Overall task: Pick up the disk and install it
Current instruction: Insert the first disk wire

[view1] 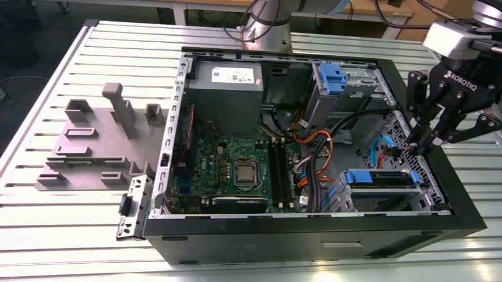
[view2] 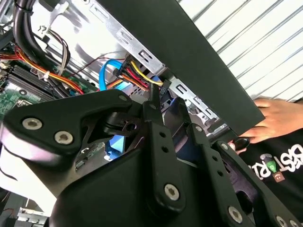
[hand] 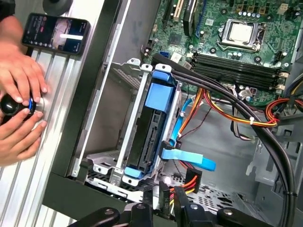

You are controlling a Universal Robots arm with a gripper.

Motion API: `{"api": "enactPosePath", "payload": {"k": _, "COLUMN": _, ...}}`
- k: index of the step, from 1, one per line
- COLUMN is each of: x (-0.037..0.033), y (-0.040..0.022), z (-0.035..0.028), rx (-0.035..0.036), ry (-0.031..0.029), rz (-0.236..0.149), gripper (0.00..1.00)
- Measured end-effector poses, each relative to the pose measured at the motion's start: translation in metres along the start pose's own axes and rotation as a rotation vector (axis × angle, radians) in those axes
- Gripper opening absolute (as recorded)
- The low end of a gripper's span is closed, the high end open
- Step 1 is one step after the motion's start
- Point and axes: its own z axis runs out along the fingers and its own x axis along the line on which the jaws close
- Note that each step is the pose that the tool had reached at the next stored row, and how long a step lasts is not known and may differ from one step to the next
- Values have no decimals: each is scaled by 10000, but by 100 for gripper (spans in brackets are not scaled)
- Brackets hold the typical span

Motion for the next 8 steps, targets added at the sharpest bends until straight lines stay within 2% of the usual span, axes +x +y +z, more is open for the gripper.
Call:
{"api": "enactPosePath", "payload": {"k": 4, "x": -21, "y": -16, "z": 24, "rx": -168, "ry": 22, "rz": 19, "gripper": 31}}
{"api": "enactPosePath", "payload": {"k": 8, "x": -57, "y": -46, "z": 35, "rx": -403, "ry": 16, "rz": 0, "gripper": 31}}
